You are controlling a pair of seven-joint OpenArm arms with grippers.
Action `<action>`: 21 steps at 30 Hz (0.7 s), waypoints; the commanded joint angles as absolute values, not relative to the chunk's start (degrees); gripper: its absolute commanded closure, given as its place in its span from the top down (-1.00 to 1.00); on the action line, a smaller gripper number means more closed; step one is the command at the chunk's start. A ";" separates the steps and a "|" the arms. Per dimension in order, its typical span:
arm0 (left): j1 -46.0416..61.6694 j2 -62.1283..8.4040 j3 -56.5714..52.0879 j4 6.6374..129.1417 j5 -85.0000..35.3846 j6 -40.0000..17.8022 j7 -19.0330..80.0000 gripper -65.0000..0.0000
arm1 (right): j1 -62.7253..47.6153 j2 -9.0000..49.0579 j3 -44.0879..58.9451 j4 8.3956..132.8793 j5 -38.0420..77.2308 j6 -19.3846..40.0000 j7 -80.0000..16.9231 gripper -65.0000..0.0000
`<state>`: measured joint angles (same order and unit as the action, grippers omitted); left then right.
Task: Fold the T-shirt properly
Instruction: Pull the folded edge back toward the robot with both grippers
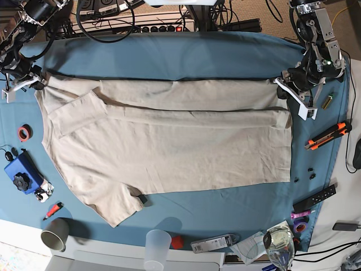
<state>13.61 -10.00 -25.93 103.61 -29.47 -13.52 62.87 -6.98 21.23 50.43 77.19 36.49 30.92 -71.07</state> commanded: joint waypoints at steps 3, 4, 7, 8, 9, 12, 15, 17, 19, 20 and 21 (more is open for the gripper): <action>14.11 -10.55 -26.04 104.33 -28.77 -13.41 64.71 -1.00 | -8.32 21.93 52.95 78.59 35.20 30.13 -75.31 -1.00; 14.50 -10.55 -26.04 104.42 -28.77 -13.43 64.71 -1.00 | -8.84 21.93 53.34 79.57 36.07 30.17 -75.57 -1.00; 16.21 -10.76 -26.06 105.49 -28.77 -13.56 64.75 -1.00 | -11.29 21.89 53.41 83.29 36.45 30.17 -76.23 -1.00; 16.88 -11.09 -26.04 106.24 -28.77 -13.54 64.79 -1.00 | -12.23 21.91 53.41 84.51 36.42 30.17 -76.20 -1.00; 17.58 -11.53 -26.04 107.09 -28.75 -13.54 64.79 -1.00 | -13.10 21.91 53.41 85.60 36.42 30.17 -76.18 -1.00; 20.29 -12.88 -26.13 109.67 -28.25 -13.54 64.93 -1.00 | -15.29 21.93 53.41 87.61 36.42 30.15 -76.27 -1.00; 23.14 -13.61 -26.26 111.37 -28.08 -13.23 64.97 -1.00 | -16.82 21.87 53.41 87.77 36.40 30.20 -76.34 -1.00; 24.51 -13.63 -26.72 112.14 -28.14 -13.08 64.97 -1.00 | -17.80 21.89 53.43 87.77 36.36 30.22 -76.29 -1.00; 25.50 -13.63 -27.66 112.77 -28.16 -13.08 65.01 -1.00 | -18.50 21.89 53.41 87.77 36.38 30.61 -76.29 -1.00; 25.80 -13.63 -28.29 113.03 -28.21 -13.08 65.01 -1.00 | -18.83 21.89 53.43 87.77 36.40 31.14 -76.27 -1.00; 26.04 -13.63 -28.99 113.23 -28.29 -13.08 65.21 -1.00 | -19.03 21.89 53.43 87.77 36.40 31.35 -76.25 -1.00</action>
